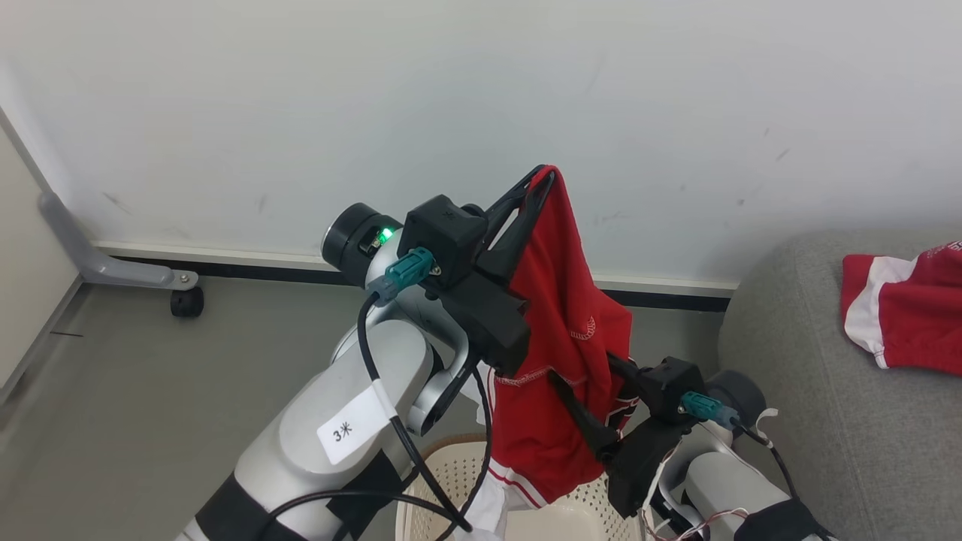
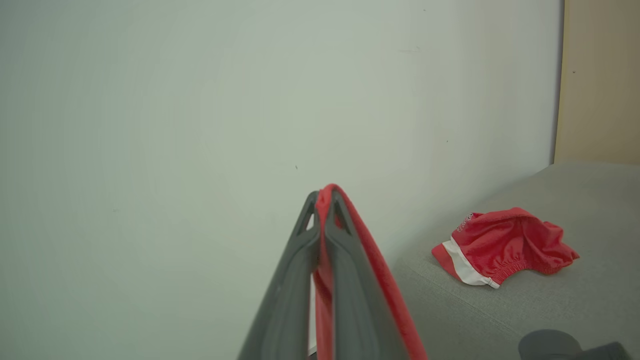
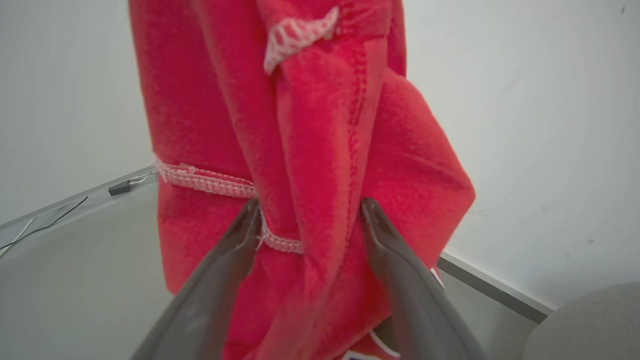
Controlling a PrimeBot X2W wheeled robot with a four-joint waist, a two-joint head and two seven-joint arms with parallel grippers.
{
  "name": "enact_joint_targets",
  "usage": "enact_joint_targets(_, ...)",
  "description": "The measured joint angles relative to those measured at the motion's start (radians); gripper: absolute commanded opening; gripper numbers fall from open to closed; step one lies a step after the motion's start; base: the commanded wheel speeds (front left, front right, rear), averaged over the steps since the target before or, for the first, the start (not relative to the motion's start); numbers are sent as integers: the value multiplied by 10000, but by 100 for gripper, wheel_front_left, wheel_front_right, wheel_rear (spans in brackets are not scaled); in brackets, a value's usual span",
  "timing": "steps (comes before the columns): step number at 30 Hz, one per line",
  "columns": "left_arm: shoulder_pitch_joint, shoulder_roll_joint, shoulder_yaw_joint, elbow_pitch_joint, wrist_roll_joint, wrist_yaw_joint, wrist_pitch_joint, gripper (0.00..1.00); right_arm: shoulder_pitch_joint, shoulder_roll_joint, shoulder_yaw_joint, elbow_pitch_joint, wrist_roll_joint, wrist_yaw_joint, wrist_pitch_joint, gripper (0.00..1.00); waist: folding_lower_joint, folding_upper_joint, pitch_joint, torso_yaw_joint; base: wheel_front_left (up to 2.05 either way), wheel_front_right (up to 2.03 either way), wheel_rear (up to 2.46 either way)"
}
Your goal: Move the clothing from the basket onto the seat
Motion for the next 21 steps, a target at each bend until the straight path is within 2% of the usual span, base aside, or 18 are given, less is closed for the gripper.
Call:
enact_joint_targets(1, 0, -2, -35, -94, -44, 35, 0, 0, -142, 44, 19, 203, 86, 0, 0, 45, 0, 0, 41, 61, 0, 0, 0)
enact_joint_targets(2, 0, -2, -48, -123, -75, 79, 0, 0, -197, 67, 42, 297, 88, 0, 0, 35, 0, 0, 59, 90, 0, 0, 0)
enact_joint_targets(3, 1, -4, -44, -132, -79, 84, 0, 0, -269, 94, 90, 385, 92, 0, 0, 16, 0, 0, 78, 113, 0, 0, 0)
enact_joint_targets(4, 2, 0, -42, -146, -88, 86, 2, 0, -337, 107, 130, 439, 121, 0, 0, 3, 0, 0, 95, 130, 0, 0, 0)
enact_joint_targets(5, 2, -2, -40, -161, -132, 86, 2, 0, -406, 123, 171, 493, 173, 0, 0, 0, 0, 0, 107, 141, 0, 0, 0)
enact_joint_targets(10, 92, 13, 86, -153, -341, 213, 0, 0, -844, 128, 280, 608, 267, 8, 0, 0, 0, 0, 142, 122, 0, 0, 0)
enact_joint_targets(15, 656, 301, 357, -50, -474, 376, -19, 0, -1347, -86, 389, 533, 360, 10, 0, 0, 0, 0, 145, -135, 0, 0, 0)
enact_joint_targets(16, 729, 339, 389, -44, -502, 433, -25, 7, -1445, -194, 397, 497, 362, 10, 0, 0, 0, 0, 145, -190, 0, 0, 0)
enact_joint_targets(17, 802, 368, 424, -36, -510, 441, -38, 29, -1546, -303, 393, 460, 370, 10, 0, 0, 0, 0, 145, -246, 0, 0, 0)
enact_joint_targets(18, 875, 395, 449, -19, -514, 454, -77, 40, -1649, -420, 391, 420, 387, 10, 0, 0, 0, 0, 145, -304, 0, 0, 0)
enact_joint_targets(19, 946, 416, 468, 8, -527, 483, -111, 47, -1755, -531, 393, 393, 399, 10, 0, 0, 0, 0, 145, -364, 0, 0, 0)
enact_joint_targets(20, 1031, 443, 495, 21, -558, 518, -119, 63, -1846, -629, 393, 357, 399, 10, 0, 0, 0, 0, 145, -424, 0, 0, 0)
enact_joint_targets(21, 1114, 472, 516, 40, -593, 518, -123, 97, -1940, -721, 393, 326, 399, 10, 0, 0, 0, 0, 144, -486, 0, 0, 0)
